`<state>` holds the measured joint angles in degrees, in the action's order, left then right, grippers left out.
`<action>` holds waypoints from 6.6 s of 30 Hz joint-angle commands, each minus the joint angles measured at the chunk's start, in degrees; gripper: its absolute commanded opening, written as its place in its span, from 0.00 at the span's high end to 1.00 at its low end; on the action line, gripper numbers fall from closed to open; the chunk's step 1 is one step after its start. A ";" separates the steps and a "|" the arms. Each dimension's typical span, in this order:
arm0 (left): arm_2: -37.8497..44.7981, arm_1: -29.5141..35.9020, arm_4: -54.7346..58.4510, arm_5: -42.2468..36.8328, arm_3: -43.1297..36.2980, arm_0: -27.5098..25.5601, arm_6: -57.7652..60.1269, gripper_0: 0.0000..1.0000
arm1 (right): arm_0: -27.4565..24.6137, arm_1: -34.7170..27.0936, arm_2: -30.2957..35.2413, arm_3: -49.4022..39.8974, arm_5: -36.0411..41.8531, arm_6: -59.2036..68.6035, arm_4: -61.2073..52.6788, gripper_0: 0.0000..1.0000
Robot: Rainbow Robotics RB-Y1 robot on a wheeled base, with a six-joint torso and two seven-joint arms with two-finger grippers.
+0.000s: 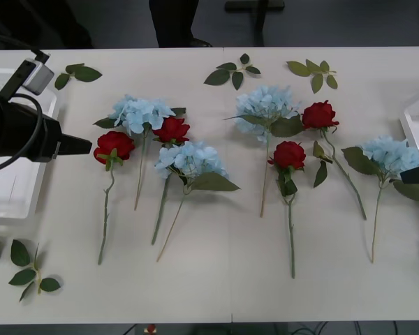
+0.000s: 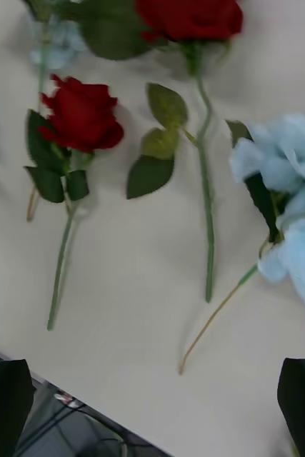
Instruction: Place the red flowers into the right box and the blue flowers into the left box. If a person shows an open palm, hand one flower to the person first, then continue sorting.
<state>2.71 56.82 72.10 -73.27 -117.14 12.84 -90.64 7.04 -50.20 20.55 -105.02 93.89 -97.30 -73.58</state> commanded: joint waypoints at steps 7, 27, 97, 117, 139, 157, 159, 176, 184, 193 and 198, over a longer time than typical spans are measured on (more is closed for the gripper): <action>-6.14 -8.92 -24.90 -2.14 -1.86 -4.66 14.61 0.00 | -1.24 -2.00 -9.13 -2.91 -3.09 20.14 12.67 0.00; -19.14 -23.07 -48.54 -1.35 15.28 7.64 17.16 0.04 | -0.18 4.68 -20.20 6.14 -13.99 27.08 22.43 0.00; -18.27 -37.48 3.40 31.87 -0.46 7.11 -8.24 1.00 | 1.05 3.09 -3.33 4.29 -2.39 -15.99 -0.86 0.00; -30.48 -39.33 3.05 44.09 7.28 13.27 -7.98 1.00 | 4.21 6.96 -7.55 3.15 1.12 -36.82 -33.29 0.00; -30.57 -39.33 3.31 43.30 7.28 13.18 -7.54 1.00 | 9.57 16.89 -16.51 2.27 -6.26 -33.04 -30.66 0.00; -30.57 -39.33 3.58 43.30 7.28 13.18 -7.36 1.00 | 10.19 18.03 -16.77 1.83 -6.61 -31.02 -30.57 1.00; -30.57 -39.33 3.58 43.30 7.28 13.09 -7.36 0.96 | 10.19 18.03 -16.86 1.83 -6.52 -30.75 -30.57 1.00; -30.48 -38.28 3.05 42.68 7.19 13.00 -8.24 0.00 | 10.10 17.77 -15.37 1.39 -6.52 -30.66 -30.74 1.00; -30.48 -38.28 3.49 42.68 7.19 13.00 -8.24 0.00 | 10.28 17.68 -12.03 1.39 -8.63 -32.95 -30.57 1.00; -30.39 -38.28 3.58 42.68 7.19 13.00 -8.24 0.00 | 12.56 17.77 -12.12 1.30 -21.55 -47.71 -28.90 1.00; -30.39 -38.28 3.67 42.68 7.19 13.00 -8.24 0.00 | 14.94 17.68 -14.31 1.30 -30.43 -53.96 -24.77 1.00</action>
<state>-27.95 17.58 75.38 -30.56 -108.84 24.71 -97.76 19.80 -33.46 7.19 -101.35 66.66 -147.26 -99.80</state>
